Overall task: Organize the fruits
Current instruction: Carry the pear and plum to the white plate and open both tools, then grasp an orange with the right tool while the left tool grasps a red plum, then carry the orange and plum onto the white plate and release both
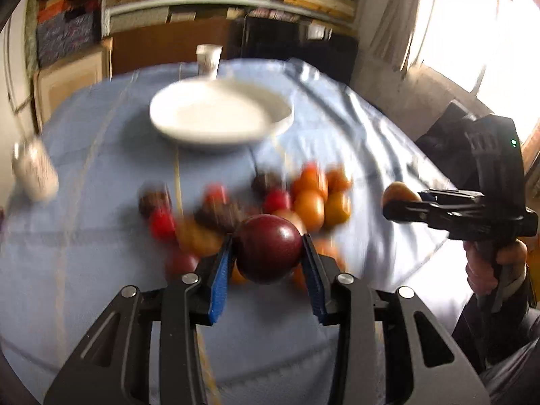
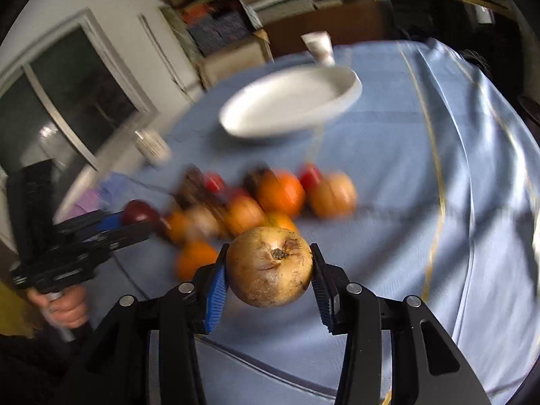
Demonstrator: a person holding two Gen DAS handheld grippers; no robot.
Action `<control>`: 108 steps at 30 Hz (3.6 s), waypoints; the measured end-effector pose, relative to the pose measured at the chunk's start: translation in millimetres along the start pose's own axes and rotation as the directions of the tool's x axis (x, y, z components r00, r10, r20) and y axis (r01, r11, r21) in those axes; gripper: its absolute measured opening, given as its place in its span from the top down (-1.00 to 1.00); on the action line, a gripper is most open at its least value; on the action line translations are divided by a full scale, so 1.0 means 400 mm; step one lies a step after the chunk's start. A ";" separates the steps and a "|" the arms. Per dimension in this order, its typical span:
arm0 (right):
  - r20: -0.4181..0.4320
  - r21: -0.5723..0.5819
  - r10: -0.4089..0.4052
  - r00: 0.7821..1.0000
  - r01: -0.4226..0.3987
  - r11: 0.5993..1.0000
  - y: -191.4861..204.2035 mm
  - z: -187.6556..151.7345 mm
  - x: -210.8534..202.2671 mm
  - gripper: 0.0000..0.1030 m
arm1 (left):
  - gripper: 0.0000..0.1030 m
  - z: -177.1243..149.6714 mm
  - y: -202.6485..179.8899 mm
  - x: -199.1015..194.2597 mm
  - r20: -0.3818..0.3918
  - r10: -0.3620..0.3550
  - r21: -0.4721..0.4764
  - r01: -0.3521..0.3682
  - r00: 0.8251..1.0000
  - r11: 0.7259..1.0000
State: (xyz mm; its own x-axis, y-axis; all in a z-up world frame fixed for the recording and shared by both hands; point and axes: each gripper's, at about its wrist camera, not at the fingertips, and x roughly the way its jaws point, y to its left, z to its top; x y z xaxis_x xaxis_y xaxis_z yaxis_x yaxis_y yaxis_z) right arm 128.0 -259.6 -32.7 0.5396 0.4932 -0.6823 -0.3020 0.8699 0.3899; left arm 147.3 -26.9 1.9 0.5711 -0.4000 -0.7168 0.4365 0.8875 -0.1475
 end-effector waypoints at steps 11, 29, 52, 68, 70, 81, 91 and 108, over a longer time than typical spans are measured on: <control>0.016 0.020 -0.127 0.992 0.127 0.992 -0.028 0.340 0.318 0.11 | 0.25 0.352 0.148 0.318 -0.094 0.107 -0.066 -0.113 0.990 0.991; 0.114 -0.031 -0.109 0.987 0.113 0.993 0.072 0.114 0.104 -0.46 | -0.91 0.166 0.198 0.114 0.059 0.157 -0.046 -0.155 0.986 0.987; -0.055 -0.189 -0.165 0.985 0.152 0.970 0.226 -0.127 0.175 -0.53 | -0.91 -0.159 0.138 0.054 -0.052 0.295 -0.060 -0.297 0.954 0.953; -0.039 -0.157 -0.161 0.986 0.153 0.976 0.219 -0.110 0.187 -0.52 | -0.91 -0.152 0.155 0.058 -0.042 0.226 -0.081 -0.229 0.973 0.970; -0.040 -0.158 -0.161 0.986 0.153 0.975 0.219 -0.111 0.188 -0.52 | -0.91 -0.153 0.153 0.061 -0.045 0.230 -0.077 -0.233 0.972 0.969; -0.027 -0.164 -0.150 0.988 0.144 0.976 0.215 -0.116 0.175 0.08 | -0.91 -0.148 0.148 0.077 -0.075 0.266 -0.061 -0.271 0.961 0.961; -0.010 -0.068 -0.119 0.993 0.118 0.991 0.147 -0.131 0.147 0.08 | -0.39 -0.135 0.147 0.107 -0.102 0.215 -0.049 -0.221 0.971 0.974; -0.008 -0.048 -0.075 0.997 0.074 0.996 0.136 -0.138 0.150 0.07 | 0.26 -0.114 0.134 0.137 -0.115 0.135 -0.058 -0.142 0.984 0.988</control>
State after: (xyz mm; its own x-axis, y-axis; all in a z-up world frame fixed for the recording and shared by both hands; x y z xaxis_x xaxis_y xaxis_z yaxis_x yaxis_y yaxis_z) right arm 100.7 -182.2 -86.5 0.5544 0.4269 -0.7144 -0.2985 0.9033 0.3082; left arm 170.2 9.3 -76.5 0.5406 -0.2479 -0.8039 0.3096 0.9472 -0.0838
